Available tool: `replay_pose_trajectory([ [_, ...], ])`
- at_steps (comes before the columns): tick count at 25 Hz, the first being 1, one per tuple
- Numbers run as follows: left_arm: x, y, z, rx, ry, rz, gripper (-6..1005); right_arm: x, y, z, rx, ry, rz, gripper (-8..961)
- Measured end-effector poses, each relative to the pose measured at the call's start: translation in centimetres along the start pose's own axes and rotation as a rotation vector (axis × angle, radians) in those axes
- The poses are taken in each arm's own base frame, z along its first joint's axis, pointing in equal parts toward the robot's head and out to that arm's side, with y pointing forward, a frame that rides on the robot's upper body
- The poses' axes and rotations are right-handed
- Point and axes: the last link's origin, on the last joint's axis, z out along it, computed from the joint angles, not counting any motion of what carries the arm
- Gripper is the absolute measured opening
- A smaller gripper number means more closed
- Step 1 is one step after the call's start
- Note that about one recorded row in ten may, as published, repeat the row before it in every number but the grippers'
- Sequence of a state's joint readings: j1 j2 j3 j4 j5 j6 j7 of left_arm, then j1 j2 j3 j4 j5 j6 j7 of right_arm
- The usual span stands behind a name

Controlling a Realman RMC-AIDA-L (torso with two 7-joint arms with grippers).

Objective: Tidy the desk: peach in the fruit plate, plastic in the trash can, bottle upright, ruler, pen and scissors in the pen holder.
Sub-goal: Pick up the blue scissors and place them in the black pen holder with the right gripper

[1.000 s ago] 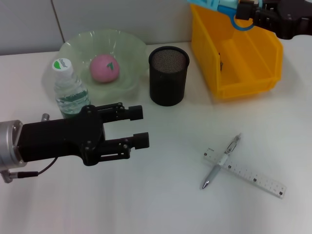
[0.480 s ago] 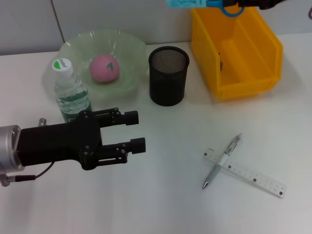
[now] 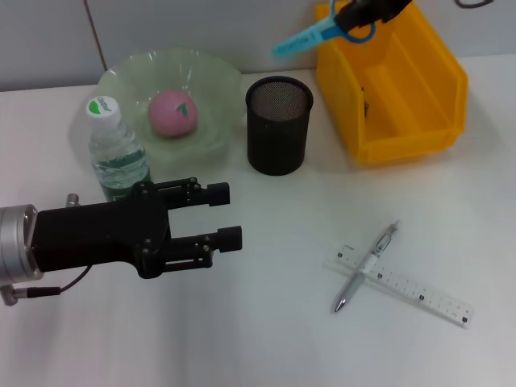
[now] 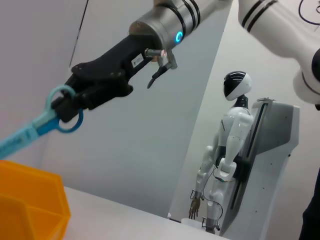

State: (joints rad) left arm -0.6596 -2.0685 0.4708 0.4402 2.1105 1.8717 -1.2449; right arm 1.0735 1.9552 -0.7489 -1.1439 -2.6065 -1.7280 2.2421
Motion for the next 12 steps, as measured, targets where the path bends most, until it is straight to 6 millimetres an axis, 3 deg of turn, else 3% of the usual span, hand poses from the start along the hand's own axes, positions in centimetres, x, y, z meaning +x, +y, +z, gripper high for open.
replay_pose_trajectory([
  [12,0.0,0.0,0.0,0.004,0.001,0.001,698,-0.7,0.7,3.5,0.02,0.153,-0.039,81],
])
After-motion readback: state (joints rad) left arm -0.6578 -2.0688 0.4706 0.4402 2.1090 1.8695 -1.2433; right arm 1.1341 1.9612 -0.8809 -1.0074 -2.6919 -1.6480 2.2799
